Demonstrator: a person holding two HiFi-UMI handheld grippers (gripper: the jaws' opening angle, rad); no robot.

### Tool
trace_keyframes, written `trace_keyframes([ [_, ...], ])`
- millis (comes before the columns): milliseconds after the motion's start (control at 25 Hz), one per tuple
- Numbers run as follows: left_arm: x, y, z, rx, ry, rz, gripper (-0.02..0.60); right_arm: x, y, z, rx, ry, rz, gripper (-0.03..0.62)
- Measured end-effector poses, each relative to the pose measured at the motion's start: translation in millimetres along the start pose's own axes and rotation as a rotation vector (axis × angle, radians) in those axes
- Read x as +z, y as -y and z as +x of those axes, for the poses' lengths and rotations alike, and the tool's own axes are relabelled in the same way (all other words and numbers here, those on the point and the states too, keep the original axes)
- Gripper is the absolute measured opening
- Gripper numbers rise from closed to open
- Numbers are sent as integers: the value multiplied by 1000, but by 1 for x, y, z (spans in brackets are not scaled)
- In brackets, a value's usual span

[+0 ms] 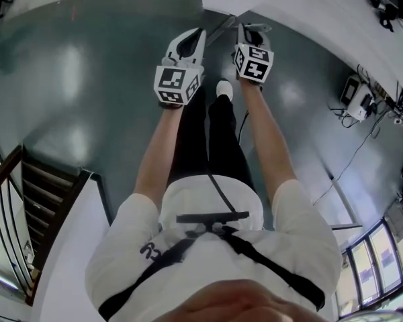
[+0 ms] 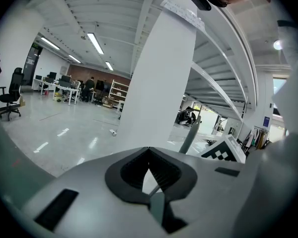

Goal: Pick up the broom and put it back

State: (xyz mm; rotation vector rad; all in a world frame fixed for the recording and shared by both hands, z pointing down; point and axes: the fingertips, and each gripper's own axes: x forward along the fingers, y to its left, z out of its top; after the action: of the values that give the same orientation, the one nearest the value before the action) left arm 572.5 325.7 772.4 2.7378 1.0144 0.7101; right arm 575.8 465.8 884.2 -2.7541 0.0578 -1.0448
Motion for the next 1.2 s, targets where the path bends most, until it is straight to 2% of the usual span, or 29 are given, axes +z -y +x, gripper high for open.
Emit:
trace_keyframes([
  [160, 18, 8, -14, 10, 18, -6, 9, 24, -6, -35, 9, 50, -18, 95],
  [320, 62, 22, -33, 16, 92, -4, 9, 65, -20, -76, 14, 122, -111, 95],
  [440, 99, 34, -47, 22, 139, 21, 9, 96, -29, -109, -12, 172, -155, 94],
  [560, 130, 52, -61, 23, 160, 68, 9, 124, -33, -142, -42, 217, -140, 94],
  [840, 201, 91, -84, -2, 226, 104, 9, 195, -31, -218, -72, 342, -97, 95],
  [1040, 235, 98, -115, 51, 231, 142, 9, 231, -48, -271, -49, 416, -43, 95],
  [1200, 262, 106, -145, 56, 285, 146, 9, 260, -67, -312, -28, 496, -41, 95],
])
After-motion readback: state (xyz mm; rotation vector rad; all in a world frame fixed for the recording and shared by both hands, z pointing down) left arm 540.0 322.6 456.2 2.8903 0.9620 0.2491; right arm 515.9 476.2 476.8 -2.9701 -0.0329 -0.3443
